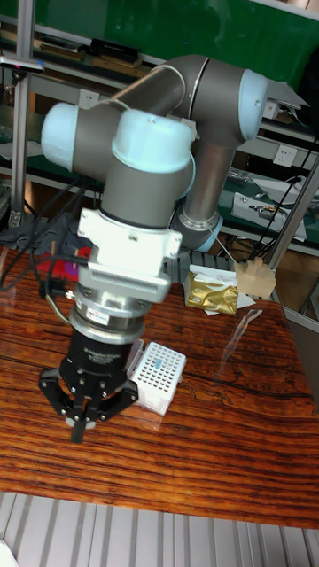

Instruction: Insert a medium pipette tip into the holder for medium pipette tips

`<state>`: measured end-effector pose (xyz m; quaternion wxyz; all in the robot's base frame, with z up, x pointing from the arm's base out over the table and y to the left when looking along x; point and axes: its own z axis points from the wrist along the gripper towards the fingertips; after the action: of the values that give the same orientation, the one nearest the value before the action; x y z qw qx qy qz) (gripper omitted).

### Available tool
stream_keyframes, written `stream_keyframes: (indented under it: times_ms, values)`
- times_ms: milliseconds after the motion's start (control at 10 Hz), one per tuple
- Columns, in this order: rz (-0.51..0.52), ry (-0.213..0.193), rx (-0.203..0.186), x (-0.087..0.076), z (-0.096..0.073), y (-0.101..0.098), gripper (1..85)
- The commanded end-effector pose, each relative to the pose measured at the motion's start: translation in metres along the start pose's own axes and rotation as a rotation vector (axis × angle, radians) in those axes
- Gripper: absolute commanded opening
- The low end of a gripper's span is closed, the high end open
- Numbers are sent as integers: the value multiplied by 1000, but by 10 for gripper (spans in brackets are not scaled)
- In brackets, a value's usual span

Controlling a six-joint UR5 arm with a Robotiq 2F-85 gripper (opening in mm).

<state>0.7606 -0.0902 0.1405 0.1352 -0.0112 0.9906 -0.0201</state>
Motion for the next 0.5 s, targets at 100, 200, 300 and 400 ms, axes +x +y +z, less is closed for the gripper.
stream_keyframes:
  times_ms: [100, 200, 300, 400]
  values:
    - [98, 29, -15, 18, -12, -14, 10]
    - [117, 42, -22, 23, -13, -12, 10]
    - [145, 61, -40, 27, -12, -4, 10]
    - [176, 71, -68, 29, -10, 9, 10]
